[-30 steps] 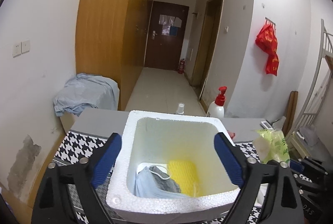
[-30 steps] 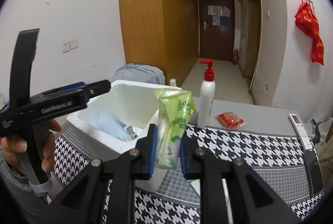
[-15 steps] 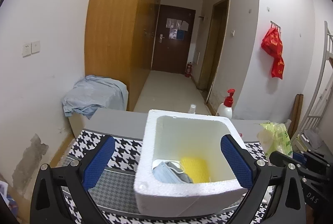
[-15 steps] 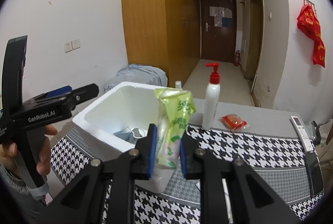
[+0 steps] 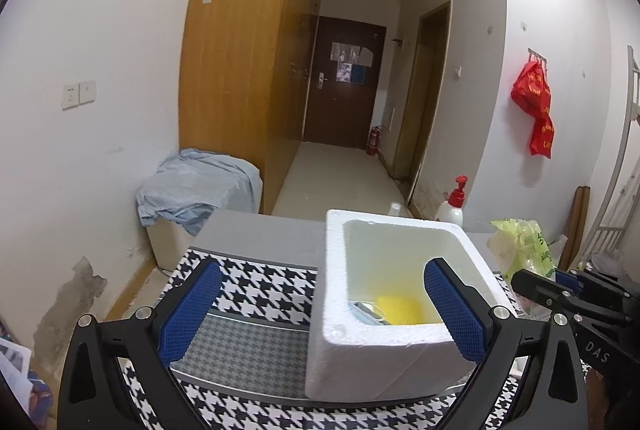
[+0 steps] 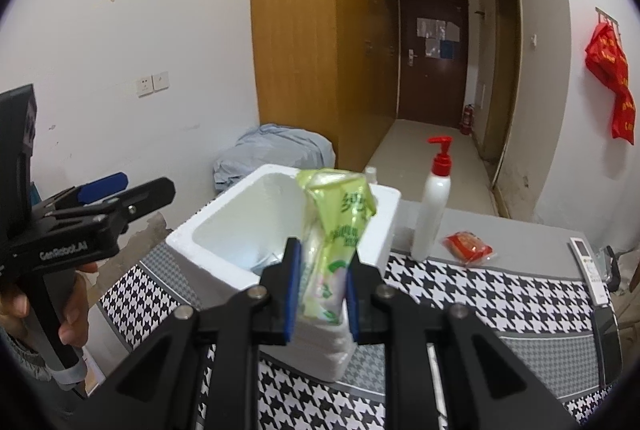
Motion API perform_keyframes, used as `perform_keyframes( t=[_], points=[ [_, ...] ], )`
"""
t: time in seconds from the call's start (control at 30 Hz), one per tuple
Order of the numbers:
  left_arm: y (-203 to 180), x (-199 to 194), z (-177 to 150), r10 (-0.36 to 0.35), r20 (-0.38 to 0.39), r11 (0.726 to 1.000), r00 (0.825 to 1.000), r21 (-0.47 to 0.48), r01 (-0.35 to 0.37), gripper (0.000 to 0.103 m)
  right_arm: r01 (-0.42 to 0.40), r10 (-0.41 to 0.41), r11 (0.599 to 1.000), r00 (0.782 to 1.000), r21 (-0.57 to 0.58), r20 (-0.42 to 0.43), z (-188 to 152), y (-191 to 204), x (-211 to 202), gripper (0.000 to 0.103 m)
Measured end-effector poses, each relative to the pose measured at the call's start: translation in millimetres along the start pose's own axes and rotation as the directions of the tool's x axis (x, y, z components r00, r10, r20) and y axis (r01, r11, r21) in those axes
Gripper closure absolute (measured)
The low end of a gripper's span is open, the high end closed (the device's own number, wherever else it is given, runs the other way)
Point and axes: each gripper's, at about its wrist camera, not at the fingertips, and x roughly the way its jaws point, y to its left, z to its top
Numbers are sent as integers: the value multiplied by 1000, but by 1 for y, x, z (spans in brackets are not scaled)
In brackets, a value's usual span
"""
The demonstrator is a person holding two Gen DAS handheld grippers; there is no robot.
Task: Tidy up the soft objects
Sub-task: 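Carry the green snack packet over the box and open the right gripper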
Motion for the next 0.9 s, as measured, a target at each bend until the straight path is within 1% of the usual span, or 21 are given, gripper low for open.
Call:
perform_keyframes(
  t=[0.4, 0.57, 0.73, 0.9],
  points=[
    [20, -8, -7, 7, 4, 1000, 1000, -17, -7, 1, -22, 21, 999, 1000, -25, -6, 8, 18, 15, 80],
    [24, -6, -13, 2, -9, 1000, 1000, -20, -2, 1, -27, 27, 999, 999, -25, -21, 11, 22, 27, 80],
    [28, -5, -17, 15, -6, 1000, 1000, -16, -15, 1, -32, 32, 999, 999, -27, -32, 13, 26, 39, 80],
    [34, 0, -19, 14, -9, 999, 1000, -35, -14, 1, -35, 33, 999, 998, -26, -52, 13, 23, 50, 80]
  ],
)
